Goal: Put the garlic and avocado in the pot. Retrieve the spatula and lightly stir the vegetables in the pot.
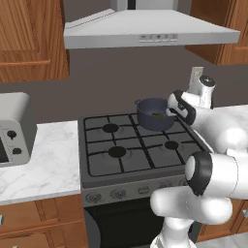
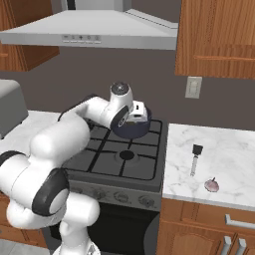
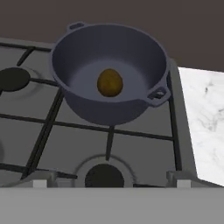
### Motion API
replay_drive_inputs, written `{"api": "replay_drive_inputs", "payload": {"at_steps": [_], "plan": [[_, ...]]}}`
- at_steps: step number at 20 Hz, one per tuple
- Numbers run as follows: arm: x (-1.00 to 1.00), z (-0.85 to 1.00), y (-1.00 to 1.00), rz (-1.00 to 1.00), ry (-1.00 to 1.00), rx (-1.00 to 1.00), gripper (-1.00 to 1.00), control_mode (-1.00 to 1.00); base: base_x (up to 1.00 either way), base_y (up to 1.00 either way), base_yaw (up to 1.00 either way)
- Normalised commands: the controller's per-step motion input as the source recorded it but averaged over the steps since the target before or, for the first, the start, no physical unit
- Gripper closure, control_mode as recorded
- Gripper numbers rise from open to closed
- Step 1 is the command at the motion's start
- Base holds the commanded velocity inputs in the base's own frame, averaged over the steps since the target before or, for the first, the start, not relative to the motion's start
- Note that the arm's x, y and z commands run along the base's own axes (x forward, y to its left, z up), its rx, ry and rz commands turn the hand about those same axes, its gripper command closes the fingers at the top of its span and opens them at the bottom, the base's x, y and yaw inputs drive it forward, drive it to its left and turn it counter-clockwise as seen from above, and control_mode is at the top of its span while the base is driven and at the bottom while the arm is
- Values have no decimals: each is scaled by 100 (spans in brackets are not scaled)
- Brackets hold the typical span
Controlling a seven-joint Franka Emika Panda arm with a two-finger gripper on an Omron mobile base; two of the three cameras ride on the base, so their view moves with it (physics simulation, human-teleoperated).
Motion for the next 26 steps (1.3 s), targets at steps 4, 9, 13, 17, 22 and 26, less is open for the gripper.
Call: {"api": "replay_drive_inputs", "payload": {"at_steps": [4,9,13,17,22,26], "plan": [[-79,25,-52,-18,0,0,-100,-100,0,0,0],[-38,30,-77,-22,1,0,-100,-100,0,0,0],[-43,23,-80,-25,4,0,-100,-100,0,0,0],[-39,21,-87,-29,11,3,-100,-100,0,0,0],[-46,12,-90,-33,18,11,-100,-100,0,0,0],[-58,-4,-75,-28,18,12,-100,-100,0,0,0]]}}
